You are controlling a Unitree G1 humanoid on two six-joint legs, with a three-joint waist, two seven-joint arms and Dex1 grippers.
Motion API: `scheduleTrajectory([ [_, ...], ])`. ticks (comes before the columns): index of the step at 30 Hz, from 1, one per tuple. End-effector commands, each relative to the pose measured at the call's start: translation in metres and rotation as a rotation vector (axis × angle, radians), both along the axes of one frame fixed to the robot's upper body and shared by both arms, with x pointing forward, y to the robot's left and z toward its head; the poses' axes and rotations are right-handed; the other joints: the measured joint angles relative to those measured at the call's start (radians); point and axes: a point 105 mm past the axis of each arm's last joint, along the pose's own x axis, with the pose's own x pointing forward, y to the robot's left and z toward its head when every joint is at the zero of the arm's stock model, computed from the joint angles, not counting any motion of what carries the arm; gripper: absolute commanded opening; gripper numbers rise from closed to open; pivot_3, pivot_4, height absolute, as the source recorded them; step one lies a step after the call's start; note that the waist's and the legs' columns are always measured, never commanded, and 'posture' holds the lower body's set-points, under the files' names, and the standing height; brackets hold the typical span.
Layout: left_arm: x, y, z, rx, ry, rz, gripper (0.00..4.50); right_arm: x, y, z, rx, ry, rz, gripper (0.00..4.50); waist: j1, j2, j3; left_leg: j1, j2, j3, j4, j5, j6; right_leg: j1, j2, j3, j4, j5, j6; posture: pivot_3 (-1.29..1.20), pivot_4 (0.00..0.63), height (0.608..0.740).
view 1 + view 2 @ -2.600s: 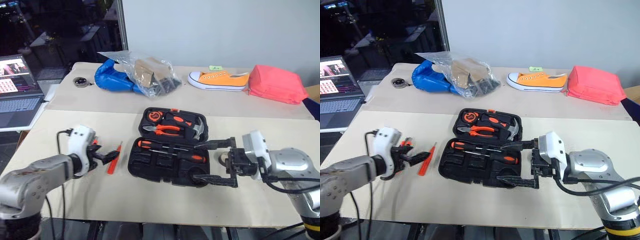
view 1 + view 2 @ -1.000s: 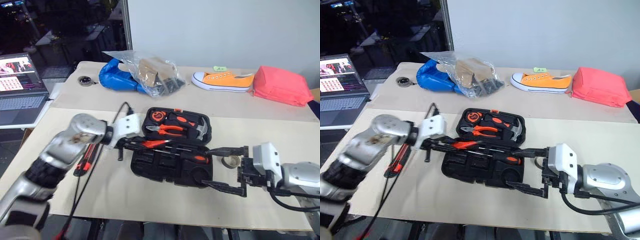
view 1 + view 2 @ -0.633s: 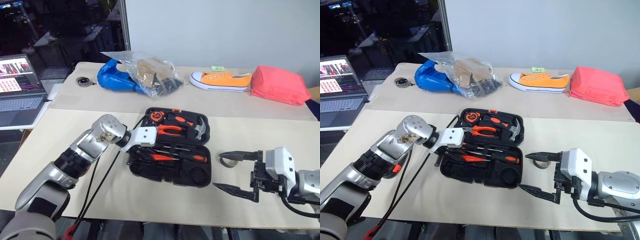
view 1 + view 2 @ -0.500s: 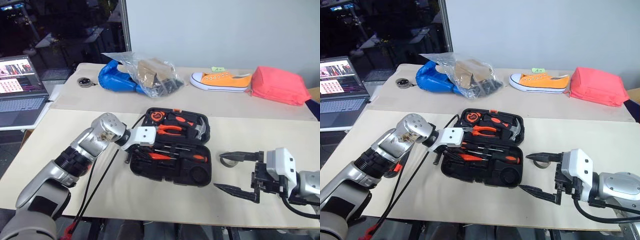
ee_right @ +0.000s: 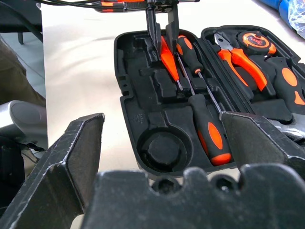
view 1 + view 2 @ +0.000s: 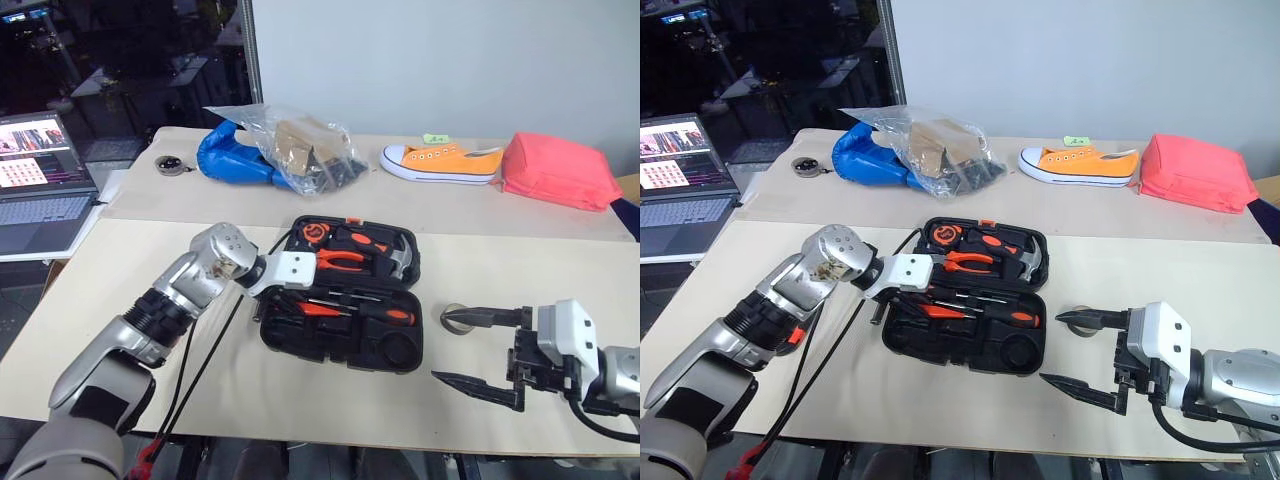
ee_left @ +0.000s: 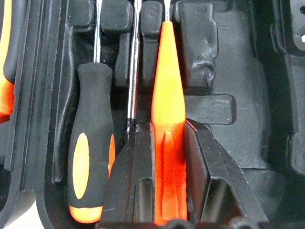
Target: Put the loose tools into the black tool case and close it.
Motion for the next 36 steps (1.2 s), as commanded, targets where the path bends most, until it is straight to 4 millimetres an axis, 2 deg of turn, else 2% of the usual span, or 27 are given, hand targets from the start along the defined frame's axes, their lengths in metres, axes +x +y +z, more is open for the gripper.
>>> scheduleTrajectory([
  [1,0.002,0.001,-0.005,0.037,-0.029,-0.041,0.43,0.001,0.0,0.011,-0.011,-0.058,0.016,4.5,0.002,0.0,0.0,0.0,0.0,0.0,0.0,0.0,0.0,0.0,0.0,0.0,0.0,0.0,0.0,0.0,0.15,0.74],
  [6,0.005,0.003,-0.004,0.04,-0.026,-0.047,0.43,0.001,0.0,0.012,-0.013,-0.059,0.017,4.5,0.002,0.0,0.0,0.001,0.0,0.0,0.0,0.0,0.0,0.001,0.0,0.0,0.001,0.0,0.0,0.0,0.15,0.74],
  [7,0.005,0.003,-0.003,0.033,-0.016,-0.047,1.23,0.001,0.0,0.011,-0.013,-0.059,0.018,4.5,0.002,0.0,0.0,0.001,0.0,0.0,0.001,0.0,0.0,0.001,0.0,0.0,0.002,0.0,0.0,0.0,0.15,0.74],
  [9,0.01,0.0,0.008,-0.016,-0.041,-0.02,1.64,0.001,0.001,0.012,-0.012,-0.061,0.019,4.5,0.001,0.0,0.0,0.001,0.0,0.0,0.002,0.0,0.0,0.001,0.0,0.0,0.003,0.0,0.0,0.0,0.15,0.74],
  [10,0.01,-0.001,0.015,-0.045,-0.049,-0.006,2.01,0.001,0.001,0.012,-0.011,-0.061,0.019,4.5,0.0,0.0,0.0,0.001,0.0,0.0,0.002,0.0,0.0,0.0,0.0,0.0,0.004,0.0,0.0,0.0,0.15,0.74],
  [14,0.004,0.0,0.038,-0.132,-0.063,0.012,2.01,0.001,0.001,0.011,-0.012,-0.062,0.018,4.5,-0.002,0.0,0.0,0.001,0.0,0.0,0.002,0.001,0.001,-0.001,0.0,0.0,0.006,0.0,0.0,0.0,0.15,0.74],
  [17,-0.004,0.01,0.056,-0.223,-0.05,0.078,2.01,0.002,0.001,0.011,-0.008,-0.062,0.021,4.5,-0.007,0.0,0.0,0.001,0.0,0.0,0.002,0.001,0.001,-0.001,0.0,0.001,0.006,0.0,0.0,0.0,0.15,0.74],
  [20,-0.006,0.017,0.063,-0.358,-0.045,0.198,1.27,0.006,0.003,0.011,-0.002,-0.07,0.029,4.5,-0.008,0.0,0.0,0.001,0.001,0.0,0.002,0.001,0.001,-0.001,0.0,0.001,0.007,-0.001,0.0,0.0,0.15,0.74],
  [23,-0.01,0.013,0.059,-0.494,-0.037,0.278,0.12,0.01,0.004,0.01,0.005,-0.074,0.035,4.5,-0.004,0.0,0.0,0.001,0.0,-0.001,0.002,0.001,0.001,-0.001,0.0,0.0,0.007,-0.001,0.0,0.0,0.15,0.74],
  [26,-0.011,0.006,0.047,-0.593,-0.03,0.375,0.05,0.013,0.005,0.009,0.007,-0.076,0.044,4.5,0.002,0.0,0.0,0.001,0.0,-0.001,0.003,0.001,0.001,0.0,-0.001,0.0,0.007,0.0,0.0,0.0,0.15,0.74],
  [29,-0.011,0.004,0.027,-0.617,-0.043,0.456,0.05,0.014,0.007,0.011,0.01,-0.078,0.051,4.5,0.003,0.0,0.0,0.001,0.0,-0.001,0.003,0.001,0.001,0.0,-0.001,0.0,0.008,0.0,0.0,0.0,0.15,0.74],
  [32,0.003,0.008,0.01,-0.606,-0.111,0.561,0.05,0.014,0.008,0.011,0.01,-0.079,0.053,4.5,0.003,0.0,0.0,0.002,0.0,-0.001,0.003,0.001,0.001,0.0,-0.001,0.0,0.008,0.0,-0.001,0.0,0.15,0.74],
  [36,-0.006,0.008,-0.019,-0.548,-0.078,0.563,0.05,0.013,0.008,0.011,0.013,-0.079,0.05,4.5,0.001,0.0,0.0,0.002,0.0,-0.001,0.003,0.001,0.001,0.0,-0.001,0.001,0.008,0.0,-0.001,0.0,0.15,0.74],
])
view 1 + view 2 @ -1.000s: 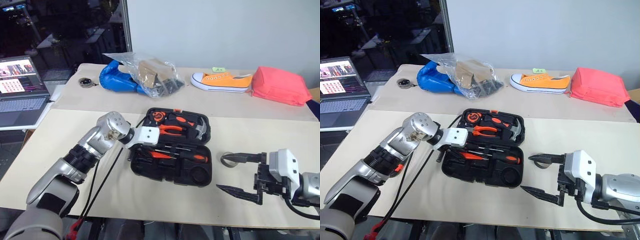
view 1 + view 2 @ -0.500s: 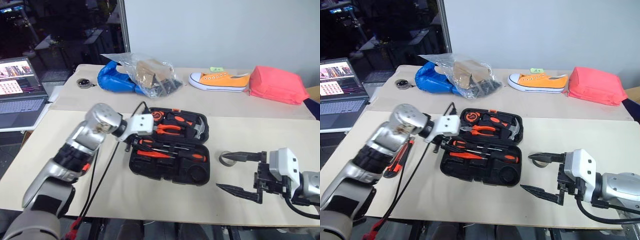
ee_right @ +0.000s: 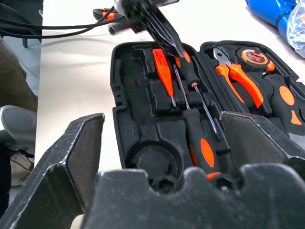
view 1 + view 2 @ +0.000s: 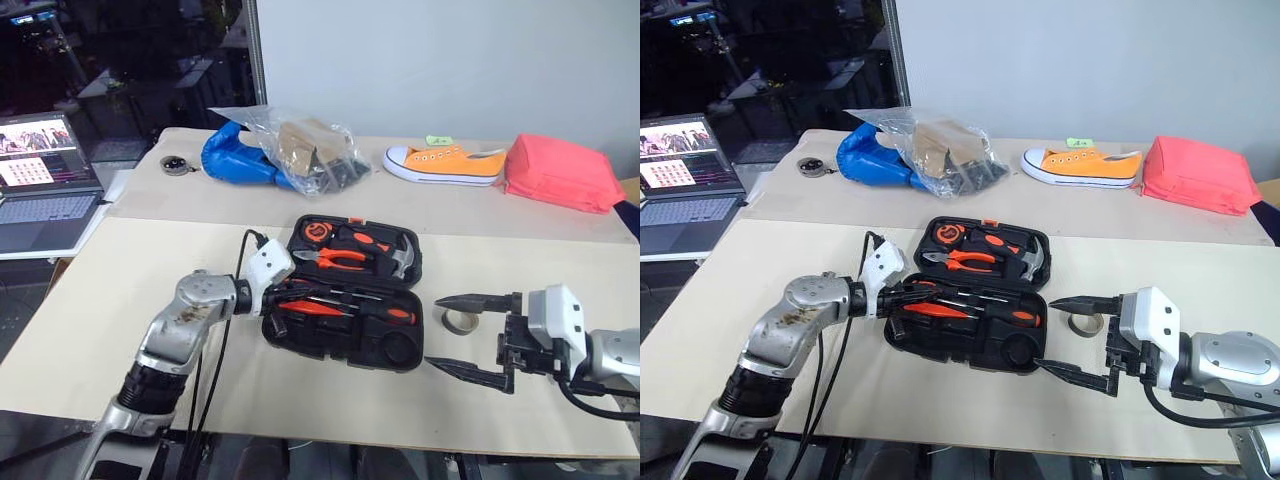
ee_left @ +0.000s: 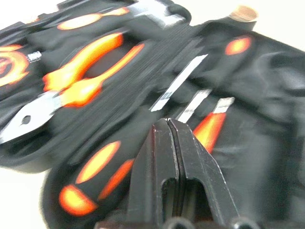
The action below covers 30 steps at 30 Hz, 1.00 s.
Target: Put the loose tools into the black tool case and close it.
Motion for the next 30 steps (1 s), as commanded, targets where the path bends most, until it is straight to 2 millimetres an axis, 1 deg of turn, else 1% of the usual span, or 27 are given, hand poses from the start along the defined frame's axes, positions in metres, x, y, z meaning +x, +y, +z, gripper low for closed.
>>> scheduleTrajectory([
  [1,-0.011,0.0,-0.023,0.063,0.017,-0.035,0.05,-0.002,0.002,0.007,-0.004,-0.042,0.012,4.5,-0.004,0.0,0.0,0.0,0.0,0.0,0.0,0.0,0.0,0.0,0.0,0.001,0.0,0.0,0.0,0.0,0.15,0.74],
  [3,-0.015,0.004,-0.037,0.102,0.058,-0.039,0.05,-0.003,0.002,0.007,-0.005,-0.04,0.008,4.5,-0.004,0.0,0.0,0.001,0.0,0.0,-0.001,0.0,0.0,0.0,0.0,0.001,0.0,0.001,-0.002,0.0,0.15,0.74],
  [5,-0.015,0.011,-0.05,0.151,0.087,-0.024,0.05,-0.005,0.001,0.006,-0.008,-0.039,0.003,4.5,-0.004,0.001,-0.001,0.001,0.0,0.0,-0.001,0.0,0.0,0.001,0.0,0.001,0.0,0.003,-0.006,0.0,0.15,0.74],
  [7,-0.014,0.014,-0.055,0.177,0.085,-0.024,0.05,-0.006,0.0,0.006,-0.009,-0.038,-0.002,4.5,-0.005,0.002,-0.002,0.003,0.0,0.001,-0.001,0.0,0.0,0.002,0.0,0.001,0.0,0.002,-0.004,0.0,0.15,0.74],
  [10,-0.013,0.017,-0.058,0.212,0.054,-0.036,0.05,-0.008,0.0,0.006,-0.009,-0.038,-0.007,4.5,-0.007,0.002,-0.004,0.005,0.0,0.002,-0.001,0.0,0.0,0.004,0.0,0.002,0.0,-0.001,0.001,0.0,0.15,0.74],
  [12,-0.012,0.017,-0.057,0.195,0.026,-0.033,0.05,-0.009,0.0,0.005,-0.007,-0.037,-0.01,4.5,-0.009,0.003,-0.004,0.008,0.0,0.002,-0.001,0.0,0.0,0.006,0.0,0.002,0.0,-0.001,0.001,0.0,0.15,0.74],
  [15,-0.016,0.018,-0.061,0.209,-0.004,-0.067,0.05,-0.01,0.001,0.004,-0.004,-0.034,-0.012,4.5,-0.011,0.003,-0.004,0.018,0.001,0.002,-0.002,0.0,0.0,0.017,0.0,0.002,-0.001,-0.002,0.0,0.0,0.15,0.74],
  [18,-0.017,0.017,-0.059,0.161,-0.026,-0.062,0.05,-0.011,0.002,0.003,-0.002,-0.033,-0.013,4.5,-0.018,0.003,-0.004,0.019,0.002,0.003,-0.002,0.0,0.0,0.017,0.0,0.003,-0.001,-0.003,-0.001,0.0,0.15,0.74],
  [20,-0.015,0.022,-0.054,0.119,-0.051,-0.027,0.05,-0.01,0.002,0.003,-0.001,-0.033,-0.011,4.5,-0.022,0.003,-0.004,0.019,0.002,0.002,-0.002,0.0,0.0,0.017,-0.001,0.003,-0.001,-0.003,0.0,0.0,0.15,0.74],
  [22,-0.012,0.03,-0.052,0.128,-0.105,0.003,0.05,-0.009,0.003,0.003,0.0,-0.033,-0.01,4.5,-0.026,0.003,-0.004,0.018,0.002,0.002,-0.002,0.0,0.0,0.017,-0.001,0.003,-0.002,-0.003,0.0,0.0,0.15,0.74],
  [24,-0.008,0.036,-0.045,0.095,-0.162,0.043,0.05,-0.008,0.003,0.003,0.0,-0.034,-0.006,4.5,-0.029,0.003,-0.004,0.018,0.002,0.001,-0.003,0.0,0.0,0.017,-0.002,0.003,-0.002,-0.003,0.0,0.0,0.15,0.74],
  [25,-0.006,0.037,-0.034,0.023,-0.197,0.072,0.05,-0.007,0.003,0.003,0.0,-0.036,-0.003,4.5,-0.03,0.003,-0.004,0.018,0.002,0.001,-0.003,0.0,0.0,0.017,-0.002,0.003,-0.002,-0.003,0.0,0.0,0.15,0.74],
  [27,0.004,0.049,-0.003,-0.121,-0.233,0.197,0.05,-0.006,0.004,0.003,0.003,-0.039,0.004,4.5,-0.031,0.002,-0.003,0.018,0.002,0.0,-0.004,0.0,0.0,0.017,-0.002,0.004,-0.002,-0.003,0.0,0.0,0.15,0.74],
  [28,0.006,0.058,0.012,-0.194,-0.226,0.247,0.05,-0.006,0.005,0.004,0.004,-0.041,0.008,4.5,-0.031,0.001,-0.002,0.018,0.002,0.0,-0.004,0.0,0.0,0.017,-0.002,0.004,-0.001,-0.003,0.001,0.0,0.15,0.74],
  [29,0.006,0.067,0.024,-0.252,-0.202,0.285,0.05,-0.005,0.005,0.004,0.005,-0.041,0.012,4.5,-0.031,0.001,-0.001,0.018,0.003,-0.001,-0.004,0.0,0.0,0.016,-0.002,0.004,0.0,-0.003,0.0,0.0,0.15,0.74],
  [30,0.005,0.079,0.032,-0.288,-0.176,0.33,0.05,-0.005,0.006,0.004,0.007,-0.041,0.016,4.5,-0.032,-0.004,0.002,0.018,0.003,-0.001,-0.004,0.0,0.0,0.015,-0.001,0.003,0.0,-0.003,0.0,0.0,0.15,0.74],
])
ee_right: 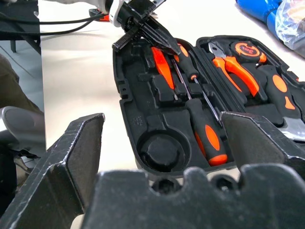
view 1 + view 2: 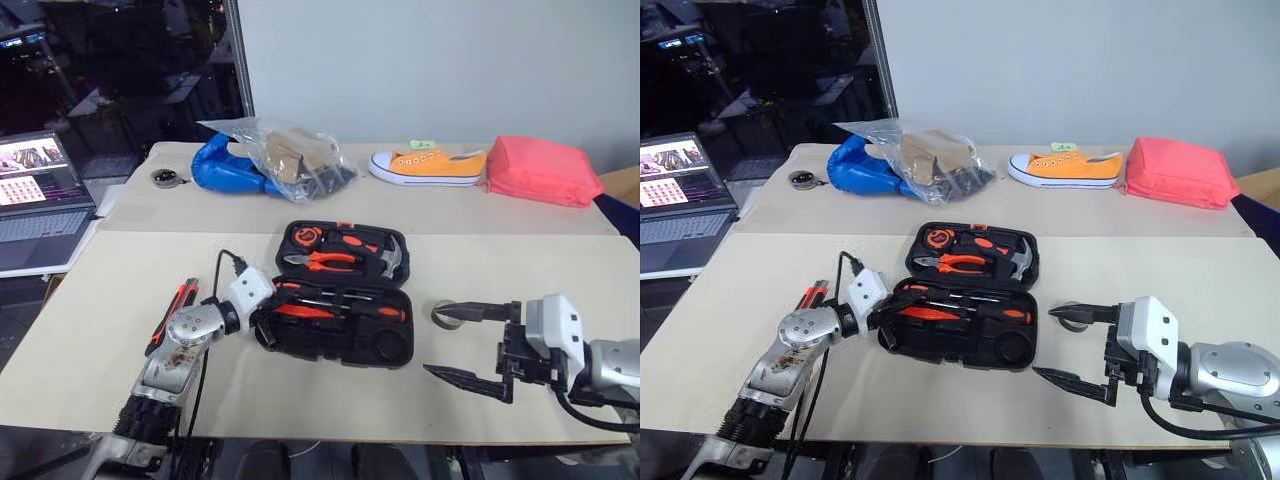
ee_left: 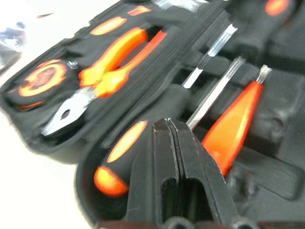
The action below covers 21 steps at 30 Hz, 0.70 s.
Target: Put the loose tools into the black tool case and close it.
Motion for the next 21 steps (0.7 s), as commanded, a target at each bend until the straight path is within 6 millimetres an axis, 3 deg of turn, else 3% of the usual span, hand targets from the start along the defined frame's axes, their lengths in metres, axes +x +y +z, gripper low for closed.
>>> scheduleTrajectory([
  [1,0.001,0.048,0.051,-0.191,0.02,0.174,0.29,0.001,0.003,0.008,0.006,-0.051,0.028,4.5,0.0,-0.006,0.004,-0.001,0.001,0.0,0.0,0.0,0.0,-0.001,0.001,-0.002,0.0,0.0,-0.001,0.0,0.15,0.74],
  [3,-0.007,0.071,0.059,-0.206,0.086,0.246,0.74,0.002,0.003,0.007,0.008,-0.048,0.037,4.5,-0.002,-0.006,0.004,-0.001,0.002,-0.001,0.0,0.0,0.0,-0.001,0.002,-0.003,-0.001,0.0,-0.001,0.0,0.15,0.74],
  [6,-0.022,0.099,0.065,-0.155,0.188,0.352,1.84,0.004,0.004,0.006,0.013,-0.046,0.049,4.5,-0.002,-0.006,0.004,-0.002,0.001,-0.002,-0.005,0.0,0.0,-0.002,-0.001,-0.001,-0.004,0.0,0.0,0.0,0.15,0.74],
  [9,-0.035,0.135,0.059,-0.085,0.315,0.522,2.87,0.007,0.007,0.004,0.02,-0.046,0.065,4.5,0.003,-0.007,0.004,-0.003,-0.001,-0.003,-0.008,0.0,0.0,-0.002,-0.003,-0.003,-0.009,-0.001,0.001,0.0,0.15,0.74],
  [14,-0.048,0.145,0.043,-0.039,0.465,0.612,4.42,0.008,0.011,0.004,0.037,-0.049,0.091,4.5,0.014,-0.008,0.005,-0.005,-0.003,-0.006,-0.009,-0.001,-0.001,-0.003,-0.006,-0.005,-0.011,0.0,-0.001,0.0,0.15,0.74],
  [21,-0.061,0.145,0.007,0.004,0.635,0.661,4.42,0.004,0.014,0.005,0.037,-0.043,0.115,4.5,0.015,-0.008,0.005,-0.005,-0.002,-0.006,-0.01,-0.001,-0.001,-0.004,-0.006,-0.004,-0.011,0.001,-0.002,0.0,0.15,0.74],
])
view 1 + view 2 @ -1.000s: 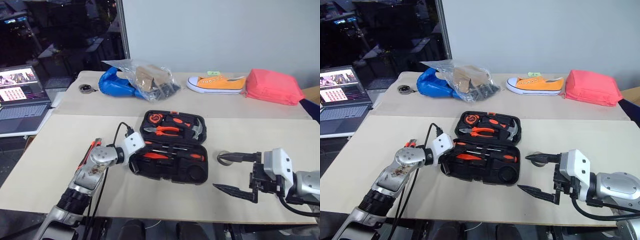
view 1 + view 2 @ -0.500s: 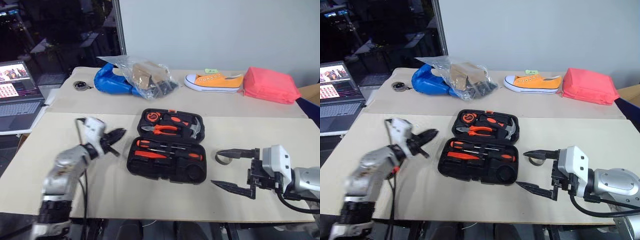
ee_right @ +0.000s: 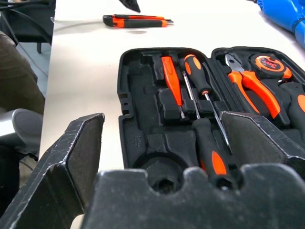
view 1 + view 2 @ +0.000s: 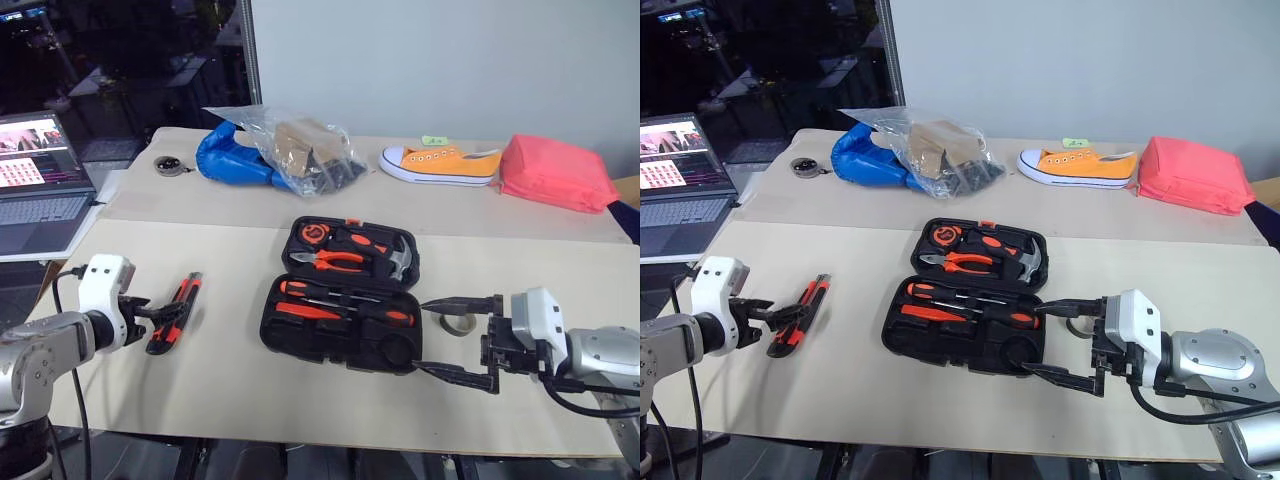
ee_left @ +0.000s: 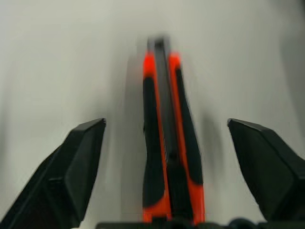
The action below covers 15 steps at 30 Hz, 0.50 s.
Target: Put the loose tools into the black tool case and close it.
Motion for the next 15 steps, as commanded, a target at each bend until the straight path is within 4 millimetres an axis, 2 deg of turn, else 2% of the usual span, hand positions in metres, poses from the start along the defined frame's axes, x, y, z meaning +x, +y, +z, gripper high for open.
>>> scheduleTrajectory([
  [1,-0.003,-0.005,-0.013,0.018,0.043,-0.006,4.18,-0.004,0.005,0.009,0.009,-0.043,0.034,4.5,-0.001,0.0,0.0,0.0,0.0,0.0,0.0,0.0,0.0,0.0,0.0,0.0,0.0,0.0,0.0,0.0,0.15,0.74],
  [4,-0.002,-0.008,-0.017,0.032,0.038,-0.023,3.31,-0.004,0.005,0.009,0.006,-0.044,0.033,4.5,0.001,0.0,0.0,0.0,0.0,0.0,0.0,0.0,0.0,0.0,0.0,0.001,0.0,0.001,-0.003,0.0,0.15,0.74],
  [7,-0.003,-0.007,-0.016,0.074,0.025,-0.052,2.21,-0.005,0.004,0.009,0.003,-0.044,0.025,4.5,0.005,0.0,0.0,0.0,0.0,0.001,0.0,0.0,0.0,0.0,-0.001,0.001,0.0,0.002,-0.003,0.0,0.15,0.74],
  [9,0.001,-0.01,-0.01,0.109,-0.042,-0.098,1.71,-0.006,0.004,0.008,0.004,-0.042,0.017,4.5,0.007,0.0,0.0,0.0,0.0,0.001,0.0,0.0,0.0,0.0,-0.001,0.001,0.0,0.002,-0.004,0.0,0.15,0.74],
  [12,0.015,-0.031,0.023,0.081,-0.264,-0.227,1.7,-0.007,0.005,0.007,0.013,-0.041,0.005,4.5,0.01,0.0,0.0,-0.002,0.0,0.002,-0.001,0.0,0.0,-0.003,-0.003,0.001,0.0,0.002,-0.004,0.0,0.15,0.74],
  [13,0.016,-0.05,0.039,0.046,-0.333,-0.358,1.7,-0.007,0.005,0.007,0.017,-0.041,-0.001,4.5,0.013,0.0,0.0,-0.004,0.0,0.002,-0.001,0.0,0.0,-0.005,-0.003,0.001,0.0,0.002,-0.004,0.0,0.15,0.74],
  [15,0.008,-0.086,0.058,0.006,-0.379,-0.626,1.7,-0.009,0.005,0.007,0.021,-0.04,-0.014,4.5,0.018,0.0,0.0,-0.01,0.0,0.002,0.0,0.001,-0.001,-0.012,-0.005,0.0,0.001,0.003,-0.005,0.0,0.15,0.74],
])
